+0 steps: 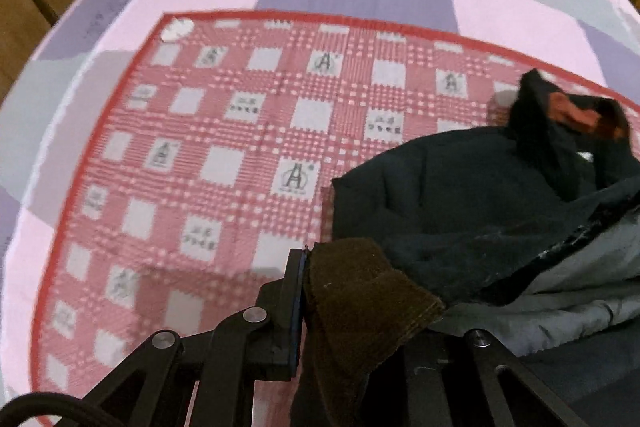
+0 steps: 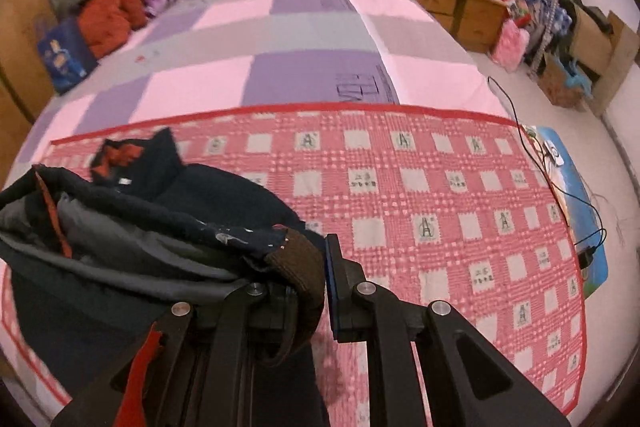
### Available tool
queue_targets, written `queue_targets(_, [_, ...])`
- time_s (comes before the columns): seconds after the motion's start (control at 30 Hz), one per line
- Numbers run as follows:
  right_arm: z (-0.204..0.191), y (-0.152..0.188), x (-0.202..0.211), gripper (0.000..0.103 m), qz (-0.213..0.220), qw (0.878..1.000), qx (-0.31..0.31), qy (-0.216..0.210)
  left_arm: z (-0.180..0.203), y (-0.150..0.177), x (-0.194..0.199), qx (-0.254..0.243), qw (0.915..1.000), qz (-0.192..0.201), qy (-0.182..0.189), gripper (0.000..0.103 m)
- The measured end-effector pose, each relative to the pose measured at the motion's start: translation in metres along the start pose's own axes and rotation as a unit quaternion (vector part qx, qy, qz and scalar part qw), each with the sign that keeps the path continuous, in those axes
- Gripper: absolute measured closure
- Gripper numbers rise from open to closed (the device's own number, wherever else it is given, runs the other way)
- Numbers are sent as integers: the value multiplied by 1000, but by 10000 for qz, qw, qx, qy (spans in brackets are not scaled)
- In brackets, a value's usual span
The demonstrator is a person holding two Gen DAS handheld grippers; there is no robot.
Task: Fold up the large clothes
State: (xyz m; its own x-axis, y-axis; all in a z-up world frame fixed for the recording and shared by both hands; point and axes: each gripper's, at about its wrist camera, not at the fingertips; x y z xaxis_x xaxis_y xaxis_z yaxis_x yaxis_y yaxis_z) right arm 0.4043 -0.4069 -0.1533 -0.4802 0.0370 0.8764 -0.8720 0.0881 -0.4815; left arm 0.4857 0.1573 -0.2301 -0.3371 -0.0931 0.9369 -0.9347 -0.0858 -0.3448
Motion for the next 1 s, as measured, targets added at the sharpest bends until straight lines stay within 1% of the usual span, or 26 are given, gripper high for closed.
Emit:
queue_targets(0.1, [-2, -6, -25, 90, -123, 9998, 22, 148, 5, -11, -29, -74, 9998, -198, 23, 89])
queue_targets(0.2, [-1, -14, -53, 90, -268, 9993, -89, 262, 8, -22, -51, -95, 9994, -313, 66, 89])
queue_targets(0.3, [-1, -20, -72, 90, -314, 9985, -236, 382, 9, -34, -63, -104, 9994, -291, 166, 88])
queue_targets(0.4, [0, -28, -85, 90, -328, 9978, -344, 458, 11, -45, -73, -169, 9991, -337, 192, 88])
queue_targets(0.47, [-4, -33, -92, 90, -334, 9975, -255, 571, 14, -50, -80, -199, 9991, -327, 163, 87])
queue_targets(0.53, [-7, -37, -99, 90, -354, 9970, -233, 654, 15, -51, -90, -161, 9990, -403, 119, 87])
queue_targets(0.6, [-9, -38, -109, 89, -435, 9961, -257, 717, 20, -49, -99, -283, 9986, -450, 3, 84])
queue_targets(0.67, [-13, -34, -121, 89, -566, 9949, -186, 818, 28, -43, -103, -573, 9975, -393, -88, 83])
queue_targets(0.7, [-15, -31, -124, 89, -608, 9945, -148, 836, 30, -41, -103, -664, 9970, -366, -157, 72])
queue_targets(0.73, [-15, -30, -126, 89, -623, 9944, -119, 849, 30, -40, -102, -712, 9966, -338, -233, 65])
queue_targets(0.77, [-16, -29, -126, 88, -606, 9944, -67, 859, 26, -41, -99, -743, 9963, -271, -328, 51])
queue_targets(0.8, [-17, -28, -126, 88, -598, 9945, 0, 858, 21, -42, -97, -712, 9967, -248, -298, 40])
queue_targets(0.83, [-18, -27, -126, 87, -621, 9944, 89, 846, 14, -44, -94, -626, 9976, -213, -180, 35])
queue_targets(0.87, [-18, -28, -125, 87, -651, 9943, 152, 828, 3, -46, -87, -478, 9987, -152, 9, 28])
queue_targets(0.9, [-18, -30, -124, 86, -697, 9943, 222, 782, -2, -47, -83, -407, 9990, -120, 141, 27])
queue_targets(0.97, [-16, -33, -116, 81, -739, 9942, 322, 714, -15, -47, -69, -205, 9983, -34, 535, 25])
queue_targets(1.0, [-15, -35, -108, 74, -700, 9946, 365, 670, -18, -46, -63, -168, 9978, -18, 641, 25])
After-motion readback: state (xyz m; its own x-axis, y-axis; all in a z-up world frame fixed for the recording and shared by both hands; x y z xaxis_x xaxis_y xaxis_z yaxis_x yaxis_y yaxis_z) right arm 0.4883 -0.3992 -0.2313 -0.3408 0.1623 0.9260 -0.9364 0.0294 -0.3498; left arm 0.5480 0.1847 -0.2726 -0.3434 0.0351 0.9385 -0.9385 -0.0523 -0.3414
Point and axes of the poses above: each gripper's, at about its wrist camera, not at the fingertips, and x roughly against the way its jaws point, z to its right, y to its underside, and after that the axes turned 2 degrees about -z, right-handed
